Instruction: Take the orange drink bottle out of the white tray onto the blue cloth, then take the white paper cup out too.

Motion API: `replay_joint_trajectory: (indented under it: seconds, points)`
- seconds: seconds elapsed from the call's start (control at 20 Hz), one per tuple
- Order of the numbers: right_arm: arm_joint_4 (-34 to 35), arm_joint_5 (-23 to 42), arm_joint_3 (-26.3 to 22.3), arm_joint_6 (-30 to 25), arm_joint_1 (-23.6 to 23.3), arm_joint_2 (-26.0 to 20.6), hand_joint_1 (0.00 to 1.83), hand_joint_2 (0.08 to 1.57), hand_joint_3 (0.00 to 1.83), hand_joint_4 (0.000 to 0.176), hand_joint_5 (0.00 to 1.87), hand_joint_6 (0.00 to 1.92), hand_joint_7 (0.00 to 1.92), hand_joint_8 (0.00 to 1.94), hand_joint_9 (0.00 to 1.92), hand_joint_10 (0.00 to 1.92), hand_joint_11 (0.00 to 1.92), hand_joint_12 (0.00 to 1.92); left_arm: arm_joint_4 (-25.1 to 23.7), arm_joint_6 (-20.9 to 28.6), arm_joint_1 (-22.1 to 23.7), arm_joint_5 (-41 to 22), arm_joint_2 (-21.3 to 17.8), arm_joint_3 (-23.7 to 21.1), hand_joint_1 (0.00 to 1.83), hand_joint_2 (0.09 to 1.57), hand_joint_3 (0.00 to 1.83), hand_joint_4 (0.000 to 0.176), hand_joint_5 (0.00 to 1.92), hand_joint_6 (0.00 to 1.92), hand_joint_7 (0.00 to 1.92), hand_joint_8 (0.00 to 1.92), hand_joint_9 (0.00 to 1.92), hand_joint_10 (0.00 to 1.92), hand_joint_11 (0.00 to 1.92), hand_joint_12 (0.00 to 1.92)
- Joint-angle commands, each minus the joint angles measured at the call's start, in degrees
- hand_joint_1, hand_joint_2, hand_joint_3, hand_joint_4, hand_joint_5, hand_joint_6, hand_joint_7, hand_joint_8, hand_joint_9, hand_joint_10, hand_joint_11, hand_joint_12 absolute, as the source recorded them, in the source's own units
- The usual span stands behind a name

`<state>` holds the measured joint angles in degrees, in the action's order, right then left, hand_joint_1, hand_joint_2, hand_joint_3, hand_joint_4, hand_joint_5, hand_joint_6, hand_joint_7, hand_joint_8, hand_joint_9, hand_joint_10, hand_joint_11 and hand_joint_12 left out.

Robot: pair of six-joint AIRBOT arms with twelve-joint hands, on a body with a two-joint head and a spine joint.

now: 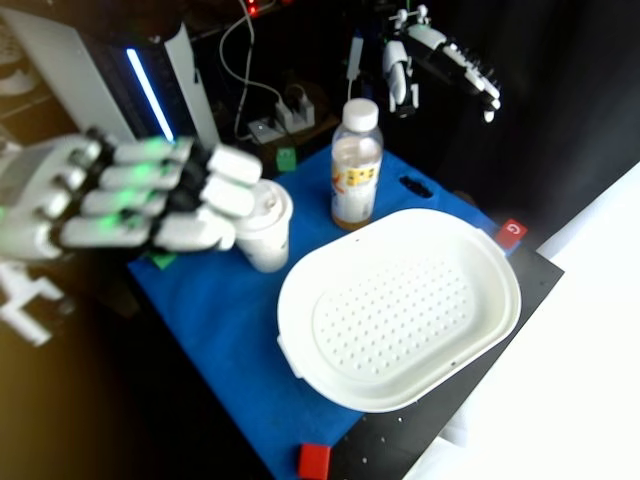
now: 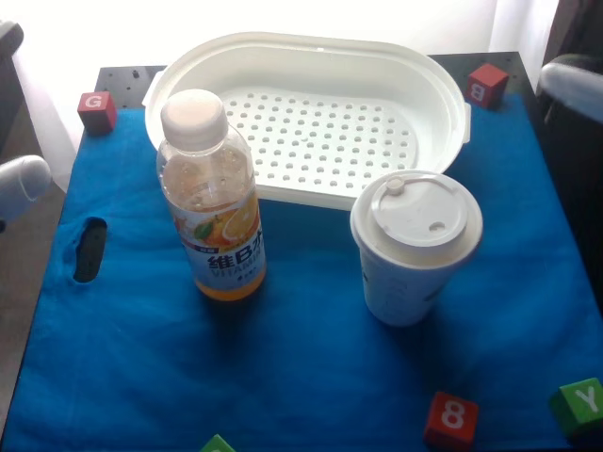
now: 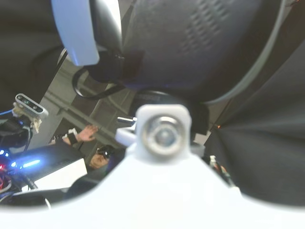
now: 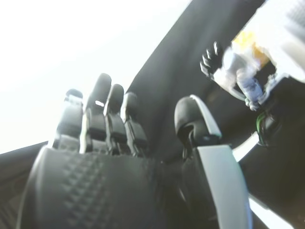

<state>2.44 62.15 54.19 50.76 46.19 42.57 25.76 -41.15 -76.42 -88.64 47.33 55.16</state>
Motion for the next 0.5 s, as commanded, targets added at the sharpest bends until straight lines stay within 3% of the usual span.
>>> replay_joint_trajectory:
  seconds: [0.0,0.05,0.1,0.15,0.2,0.3,0.35,0.45]
  points:
    - [1.7,9.6,-0.3,0.8,-0.2,-0.6,0.45,1.4,0.01,0.0,0.0,0.24,0.0,0.14,0.0,0.38,0.0,1.92,0.2,-0.2,0.4,-8.6,-0.7,0.0,0.46,1.25,0.0,0.135,0.1,0.0,0.01,0.0,0.1,0.0,0.0,0.7]
    - [2.7,10.8,-0.6,1.2,0.4,-1.2,0.44,1.41,0.01,0.0,0.0,0.13,0.0,0.01,0.0,0.27,0.0,1.91,0.2,-0.5,0.4,-8.9,-1.0,0.0,0.45,1.26,0.0,0.142,0.08,0.0,0.0,0.0,0.05,0.0,0.0,0.63]
    - [2.8,11.0,-0.6,1.2,0.5,-1.3,0.44,1.41,0.01,0.0,0.0,0.13,0.0,0.01,0.0,0.27,0.0,1.91,0.2,-0.6,0.4,-9.0,-1.1,0.0,0.45,1.26,0.0,0.142,0.08,0.0,0.0,0.0,0.05,0.0,0.0,0.63]
    - [2.9,11.2,-0.7,1.2,0.5,-1.4,0.46,1.4,0.01,0.0,0.0,0.07,0.0,0.0,0.0,0.16,0.0,1.92,0.2,-0.7,0.4,-9.2,-1.3,0.1,0.43,1.25,0.0,0.143,0.07,0.0,0.0,0.0,0.04,0.0,0.0,0.61]
    - [2.9,11.5,-0.8,1.2,0.5,-1.5,0.43,1.37,0.0,0.0,0.0,0.0,0.0,0.0,0.0,0.04,0.0,1.92,0.2,-0.7,0.4,-9.5,-1.6,0.1,0.41,1.24,0.0,0.153,0.01,0.01,0.0,0.0,0.0,0.0,0.0,0.36]
    - [2.9,12.1,-1.0,1.2,0.5,-1.9,0.41,1.34,0.0,0.0,0.0,0.0,0.0,0.0,0.0,0.01,0.0,1.92,0.2,-0.9,0.6,-10.2,-2.0,0.1,0.41,1.21,0.0,0.162,0.0,0.0,0.0,0.0,0.0,0.0,0.0,0.3]
    - [2.9,12.8,-1.2,1.2,0.5,-2.3,0.41,1.33,0.0,0.011,0.0,0.0,0.0,0.0,0.0,0.0,0.0,1.92,0.1,-1.1,0.8,-10.5,-2.1,0.1,0.42,1.21,0.0,0.173,0.0,0.0,0.0,0.0,0.0,0.0,0.0,0.22]
    - [3.5,15.4,-1.8,1.4,0.5,-3.5,0.36,1.29,0.0,0.045,0.0,0.0,0.0,0.0,0.0,0.0,0.0,1.92,-0.3,-1.6,1.5,-10.5,-2.4,0.2,0.42,1.2,0.0,0.176,0.0,0.0,0.0,0.0,0.0,0.0,0.0,0.1]
